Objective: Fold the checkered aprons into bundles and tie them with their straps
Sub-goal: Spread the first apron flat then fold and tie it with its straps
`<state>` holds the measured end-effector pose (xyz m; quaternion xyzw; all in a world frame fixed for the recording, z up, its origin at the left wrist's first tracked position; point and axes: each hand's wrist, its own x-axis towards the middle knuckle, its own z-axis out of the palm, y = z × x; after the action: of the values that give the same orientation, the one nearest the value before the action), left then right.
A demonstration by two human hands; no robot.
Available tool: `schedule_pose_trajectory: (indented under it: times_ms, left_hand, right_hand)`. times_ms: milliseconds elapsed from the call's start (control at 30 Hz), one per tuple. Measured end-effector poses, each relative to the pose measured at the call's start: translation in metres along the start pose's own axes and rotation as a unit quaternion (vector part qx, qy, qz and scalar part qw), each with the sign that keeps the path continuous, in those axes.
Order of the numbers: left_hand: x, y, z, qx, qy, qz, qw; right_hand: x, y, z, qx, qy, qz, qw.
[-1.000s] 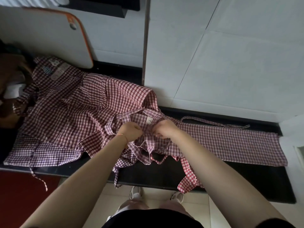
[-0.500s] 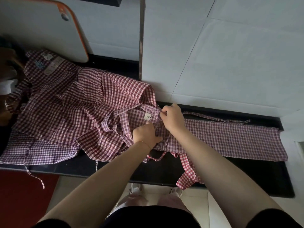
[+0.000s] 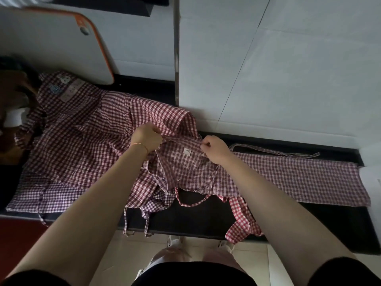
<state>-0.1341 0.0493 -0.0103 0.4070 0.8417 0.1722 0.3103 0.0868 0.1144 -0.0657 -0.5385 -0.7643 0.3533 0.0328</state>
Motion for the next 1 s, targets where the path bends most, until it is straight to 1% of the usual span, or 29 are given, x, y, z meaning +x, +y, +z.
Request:
schedule_pose_trajectory:
  times_ms: [33,67,100,133,167,200,233,267,300,333,400,433,467,533,567,600,633,700,733,800,833,867,900,933,1000]
  left_hand:
    - [0.004,-0.005,-0.003,0.039,0.020,0.011,0.999]
    - [0.008,-0.011,-0.003,0.118,0.039,0.038,0.992]
    - [0.009,-0.017,-0.004,0.203,0.056,0.070,0.975]
    - [0.010,-0.026,-0.002,0.262,0.080,0.098,0.957]
    - [0.012,-0.035,-0.002,0.283,0.110,0.100,0.947]
    - [0.014,-0.044,-0.004,0.257,0.143,0.076,0.953]
    - [0.014,-0.048,-0.008,0.192,0.167,0.027,0.967]
    - [0.016,-0.052,-0.010,0.125,0.171,-0.029,0.977]
    - [0.017,-0.055,-0.012,0.066,0.138,-0.074,0.986]
    - [0.016,-0.056,-0.012,0.042,0.084,-0.088,0.992]
    - [0.008,-0.055,-0.009,0.018,-0.035,-0.072,0.997]
    - [0.004,-0.056,-0.007,0.008,-0.076,-0.075,0.994]
    - [0.002,-0.057,-0.003,0.021,-0.096,-0.090,0.991]
    - [0.003,-0.062,0.007,0.061,-0.076,-0.117,0.988]
    - [0.001,-0.062,0.009,0.063,-0.059,-0.128,0.988]
    - [0.002,-0.063,0.012,0.031,-0.053,-0.141,0.988]
    - [0.006,-0.066,0.013,-0.047,-0.059,-0.166,0.983]
    - [0.009,-0.069,0.012,-0.219,-0.054,-0.232,0.946]
    - [0.010,-0.072,0.010,-0.275,-0.034,-0.257,0.926]
    - [0.011,-0.075,0.002,-0.321,0.032,-0.271,0.907]
    - [0.012,-0.076,-0.002,-0.340,0.063,-0.266,0.900]
    - [0.015,-0.078,-0.007,-0.374,0.081,-0.264,0.885]
    - [0.018,-0.079,-0.010,-0.411,0.085,-0.260,0.870]
    - [0.024,-0.085,-0.011,-0.430,0.066,-0.265,0.861]
    - [0.037,-0.095,-0.007,-0.444,-0.003,-0.275,0.853]
  right_hand:
    - [0.002,-0.002,0.002,0.000,-0.004,0.007,1.000]
    - [0.003,-0.002,0.004,-0.004,-0.003,0.014,1.000]
    - [0.004,-0.002,0.005,-0.011,0.002,0.020,1.000]
    - [0.006,-0.001,0.005,-0.021,0.009,0.024,0.999]
    - [0.007,0.000,0.006,-0.031,0.014,0.026,0.999]
    - [0.008,0.000,0.005,-0.038,0.019,0.028,0.999]
    - [0.010,0.000,0.005,-0.045,0.027,0.033,0.998]
    - [0.011,0.000,0.006,-0.051,0.037,0.040,0.997]
    - [0.012,-0.001,0.006,-0.056,0.048,0.050,0.996]
    - [0.011,-0.003,0.007,-0.058,0.058,0.058,0.995]
    - [0.010,-0.007,0.010,-0.064,0.096,0.061,0.992]
    - [0.008,-0.010,0.012,-0.078,0.129,0.051,0.987]
    - [0.007,-0.013,0.015,-0.094,0.164,0.037,0.981]
    - [0.002,-0.021,0.018,-0.106,0.211,0.002,0.972]
    - [-0.001,-0.025,0.019,-0.106,0.210,-0.017,0.972]
    - [-0.003,-0.030,0.021,-0.100,0.197,-0.036,0.975]
    - [-0.006,-0.035,0.023,-0.090,0.173,-0.048,0.980]
    - [-0.010,-0.044,0.026,-0.054,0.114,-0.048,0.991]
    - [-0.011,-0.046,0.027,-0.033,0.087,-0.041,0.995]
    - [-0.014,-0.047,0.030,-0.015,0.030,-0.026,0.999]
    - [-0.014,-0.045,0.031,-0.021,-0.007,-0.014,1.000]
    - [-0.015,-0.042,0.032,-0.033,-0.050,0.000,0.998]
    - [-0.017,-0.039,0.033,-0.043,-0.093,0.017,0.995]
    - [-0.020,-0.035,0.035,-0.041,-0.127,0.035,0.990]
    - [-0.026,-0.032,0.035,-0.021,-0.155,0.055,0.986]
